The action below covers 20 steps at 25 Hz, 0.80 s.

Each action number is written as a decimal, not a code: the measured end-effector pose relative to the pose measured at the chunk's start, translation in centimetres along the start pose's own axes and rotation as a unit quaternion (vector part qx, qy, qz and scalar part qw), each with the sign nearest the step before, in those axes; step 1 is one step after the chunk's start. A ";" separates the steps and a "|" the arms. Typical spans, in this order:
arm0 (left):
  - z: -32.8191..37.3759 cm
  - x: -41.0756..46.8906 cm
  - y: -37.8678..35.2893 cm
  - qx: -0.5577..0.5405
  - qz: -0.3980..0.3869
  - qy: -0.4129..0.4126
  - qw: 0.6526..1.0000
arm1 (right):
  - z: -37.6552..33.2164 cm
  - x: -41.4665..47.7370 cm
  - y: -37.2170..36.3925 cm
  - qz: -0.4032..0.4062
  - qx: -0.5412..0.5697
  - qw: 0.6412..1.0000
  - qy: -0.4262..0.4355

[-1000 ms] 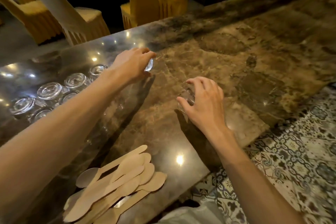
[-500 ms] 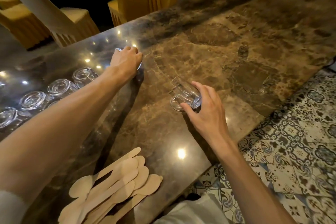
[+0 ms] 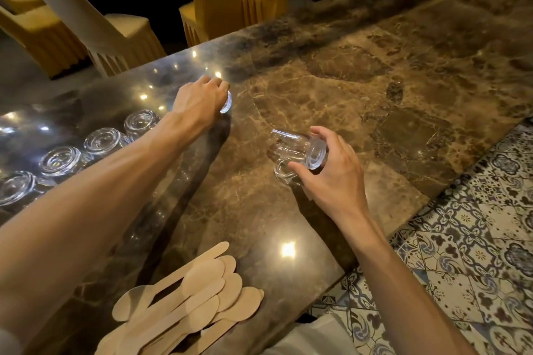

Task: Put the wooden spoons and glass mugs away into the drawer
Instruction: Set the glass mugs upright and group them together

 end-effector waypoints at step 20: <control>-4.4 -15.1 6.2 -0.275 0.014 0.145 0.950 | -10.3 6.3 -1.5 -0.233 -0.083 0.944 0.219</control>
Point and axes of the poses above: each hand's wrist, its own x-axis towards the middle knuckle, its own y-axis out of the back of the hand, z = x × y, the point moved 1 cm from there along x, towards the middle knuckle, and after that the axes turned 3 degrees about x, right-handed, at the moved point
